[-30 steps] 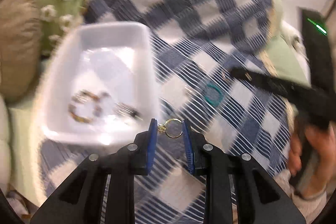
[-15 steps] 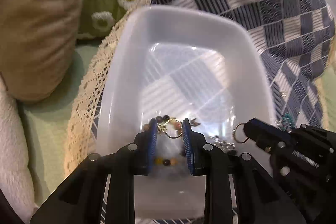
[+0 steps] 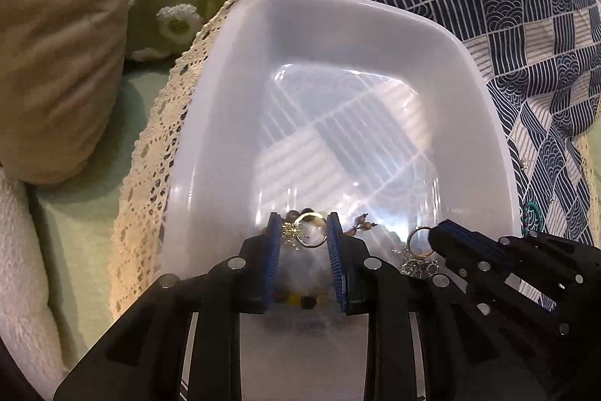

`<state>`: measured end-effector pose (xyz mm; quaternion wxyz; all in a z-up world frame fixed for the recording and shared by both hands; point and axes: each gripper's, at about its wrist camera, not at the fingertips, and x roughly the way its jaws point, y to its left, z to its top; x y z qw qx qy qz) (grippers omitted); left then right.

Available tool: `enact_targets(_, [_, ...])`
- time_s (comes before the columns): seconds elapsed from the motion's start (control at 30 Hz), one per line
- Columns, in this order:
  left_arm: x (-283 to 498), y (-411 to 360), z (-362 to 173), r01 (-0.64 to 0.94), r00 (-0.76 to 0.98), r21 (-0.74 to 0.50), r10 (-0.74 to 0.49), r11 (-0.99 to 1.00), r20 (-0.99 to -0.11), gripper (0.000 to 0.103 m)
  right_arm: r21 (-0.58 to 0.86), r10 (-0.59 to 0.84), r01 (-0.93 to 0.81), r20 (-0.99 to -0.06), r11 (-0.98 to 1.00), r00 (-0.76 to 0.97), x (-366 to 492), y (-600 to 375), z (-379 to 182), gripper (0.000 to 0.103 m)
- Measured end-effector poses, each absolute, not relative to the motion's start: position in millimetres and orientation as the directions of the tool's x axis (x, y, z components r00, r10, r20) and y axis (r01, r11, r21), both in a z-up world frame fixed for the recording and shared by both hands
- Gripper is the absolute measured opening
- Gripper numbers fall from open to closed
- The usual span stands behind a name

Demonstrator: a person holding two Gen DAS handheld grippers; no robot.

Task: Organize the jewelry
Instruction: 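Carry both rings over the white tray and lower them in, then open both tools over the tray and move them back to the cloth, then grasp the silver ring with the left tool while the right tool grasps the bow ring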

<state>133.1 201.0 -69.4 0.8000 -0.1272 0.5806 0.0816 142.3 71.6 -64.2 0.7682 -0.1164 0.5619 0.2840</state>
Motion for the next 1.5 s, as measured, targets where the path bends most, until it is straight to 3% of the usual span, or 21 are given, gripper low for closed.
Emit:
enact_targets(0.2, [130.7,207.7,-69.5,-0.288,0.305,-0.110,-0.017,0.951,-0.952,0.025,0.143,0.307,-0.564,-0.929,0.813,0.207,141.9,71.6,-61.8,0.006])
enact_targets(0.3, [127.6,211.8,-63.4,-0.293,0.321,-0.118,-0.019,0.949,-0.947,0.041,0.164,0.327,-0.550,-0.921,0.819,0.213,140.5,64.2,-50.1,0.006])
enact_targets(0.47, [116.4,215.0,-35.2,-0.303,0.386,-0.152,-0.025,0.941,-0.922,0.047,0.184,0.375,-0.541,-0.888,0.821,0.267,141.7,30.5,2.7,0.006])
enact_targets(0.53, [107.0,208.6,-16.5,-0.288,0.427,-0.169,-0.032,0.943,-0.904,0.056,0.188,0.385,-0.530,-0.877,0.827,0.289,144.4,11.7,20.9,0.007])
enact_targets(0.57, [103.1,205.6,-10.0,-0.280,0.443,-0.176,-0.036,0.944,-0.896,0.059,0.189,0.386,-0.520,-0.872,0.833,0.301,146.4,1.3,28.9,0.009])
enact_targets(0.6, [97.2,200.0,-0.5,-0.265,0.467,-0.190,-0.046,0.945,-0.883,0.062,0.190,0.385,-0.503,-0.866,0.843,0.319,148.7,-13.1,37.3,0.019])
enact_targets(0.63, [92.8,195.3,5.6,-0.253,0.481,-0.198,-0.054,0.947,-0.875,0.064,0.190,0.383,-0.485,-0.860,0.854,0.337,151.6,-25.8,43.5,0.036])
enact_targets(0.67, [87.8,187.6,12.7,-0.234,0.499,-0.211,-0.069,0.949,-0.864,0.065,0.188,0.380,-0.470,-0.854,0.862,0.356,153.5,-36.5,48.4,0.042])
enact_targets(0.8, [76.9,161.0,24.7,-0.186,0.520,-0.239,-0.111,0.953,-0.847,0.073,0.169,0.337,-0.399,-0.852,0.901,0.401,161.1,-88.6,51.6,0.048])
enact_targets(0.87, [74.5,142.0,27.6,-0.151,0.524,-0.247,-0.135,0.957,-0.841,0.075,0.160,0.315,-0.368,-0.854,0.916,0.413,162.0,-110.0,45.7,0.057])
enact_targets(0.97, [76.3,113.9,26.5,-0.110,0.525,-0.237,-0.146,0.965,-0.839,0.080,0.126,0.253,-0.309,-0.874,0.943,0.415,167.3,-141.8,24.0,0.058])
enact_targets(1.5, [154.8,-10.4,-47.0,-0.030,0.400,-0.154,-0.130,0.988,-0.907,0.080,0.164,0.208,-0.147,-0.902,0.976,0.379,207.2,-215.8,-28.3,0.058])
